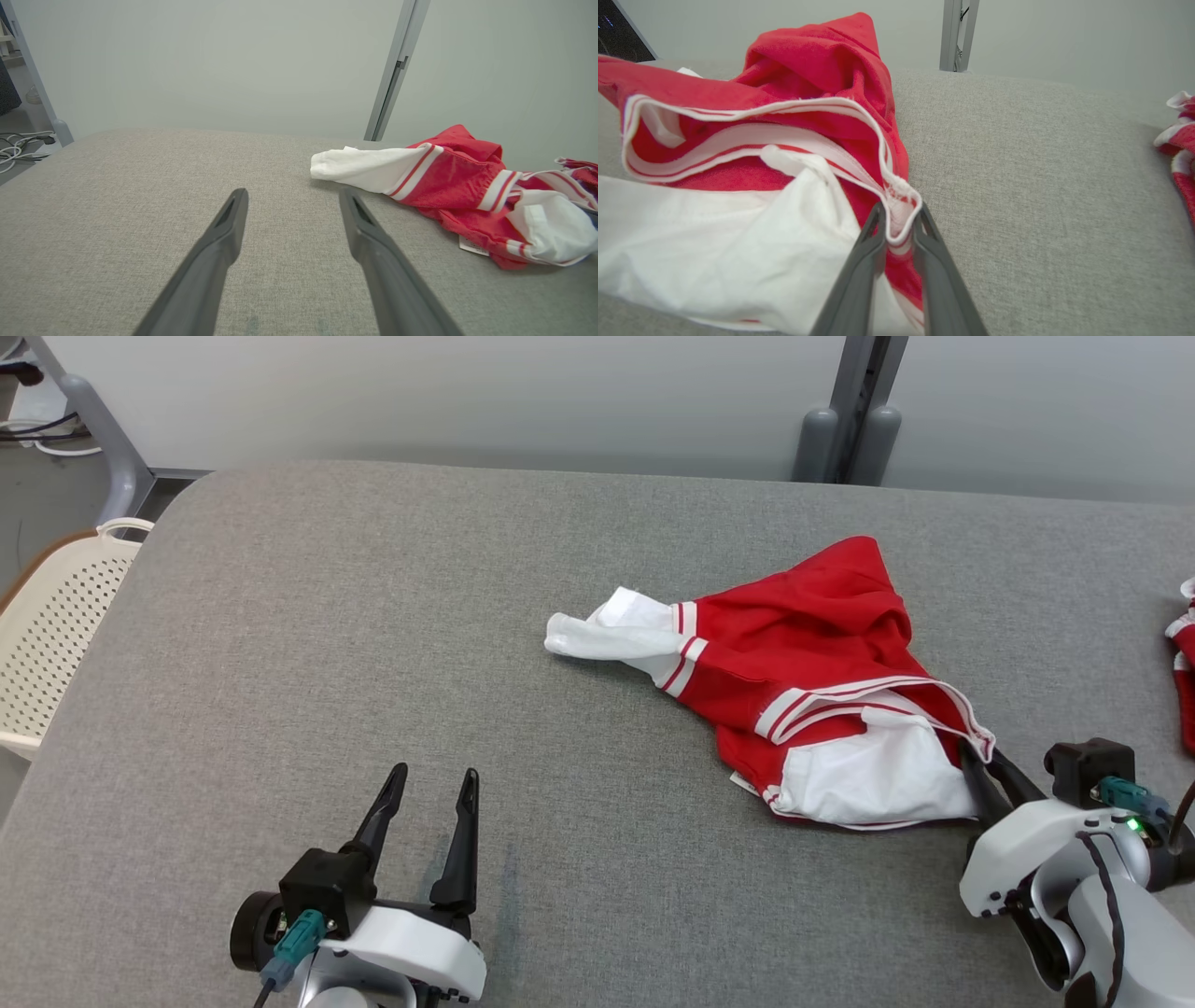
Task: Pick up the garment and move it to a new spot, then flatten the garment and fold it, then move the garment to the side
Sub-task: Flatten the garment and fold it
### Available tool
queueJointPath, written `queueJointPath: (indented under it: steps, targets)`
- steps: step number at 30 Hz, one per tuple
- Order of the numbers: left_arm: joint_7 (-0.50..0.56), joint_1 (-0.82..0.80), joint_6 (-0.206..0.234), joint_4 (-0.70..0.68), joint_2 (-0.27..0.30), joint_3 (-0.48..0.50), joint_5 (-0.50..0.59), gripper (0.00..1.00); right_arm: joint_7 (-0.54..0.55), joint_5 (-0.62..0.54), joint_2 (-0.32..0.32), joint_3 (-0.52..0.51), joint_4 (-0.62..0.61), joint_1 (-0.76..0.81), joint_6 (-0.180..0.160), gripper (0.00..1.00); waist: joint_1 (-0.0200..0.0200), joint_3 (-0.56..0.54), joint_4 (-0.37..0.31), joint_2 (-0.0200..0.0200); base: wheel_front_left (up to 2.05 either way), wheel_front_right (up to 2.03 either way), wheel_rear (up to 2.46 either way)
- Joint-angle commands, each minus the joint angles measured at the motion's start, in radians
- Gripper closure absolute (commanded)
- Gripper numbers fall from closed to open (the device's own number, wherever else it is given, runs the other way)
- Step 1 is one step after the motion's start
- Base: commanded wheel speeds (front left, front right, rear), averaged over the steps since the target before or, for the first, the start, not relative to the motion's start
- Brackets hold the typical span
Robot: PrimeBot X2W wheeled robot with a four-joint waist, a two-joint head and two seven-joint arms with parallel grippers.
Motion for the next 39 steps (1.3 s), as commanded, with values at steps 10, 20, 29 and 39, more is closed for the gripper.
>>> queueJointPath:
  steps: [10,20,29,39]
  targets:
    - [-0.004,0.005,0.005,-0.004,0.004,0.005,-0.002,0.0,-0.031,0.12,0.042,0.119,-0.151,-0.056,0.0,1.0,0.0,-0.016,-0.013,0.0,0.0,0.0,0.0]
    - [-0.005,-0.004,0.026,-0.021,0.004,0.045,-0.023,0.0,0.006,0.3,0.129,0.354,-0.384,-0.157,0.0,1.0,0.0,-0.023,0.026,0.0,0.0,0.0,0.0]
    - [-0.004,0.008,0.03,-0.04,0.003,0.119,-0.021,0.0,0.015,0.404,0.183,0.489,-0.325,-0.276,0.0,1.0,0.0,-0.014,0.106,0.0,0.0,0.0,0.0]
    - [-0.005,0.011,0.027,-0.04,0.003,0.11,-0.034,0.0,0.028,0.449,0.191,0.595,-0.115,-0.369,0.0,0.0,0.0,-0.011,0.137,0.0,0.0,0.0,0.0]
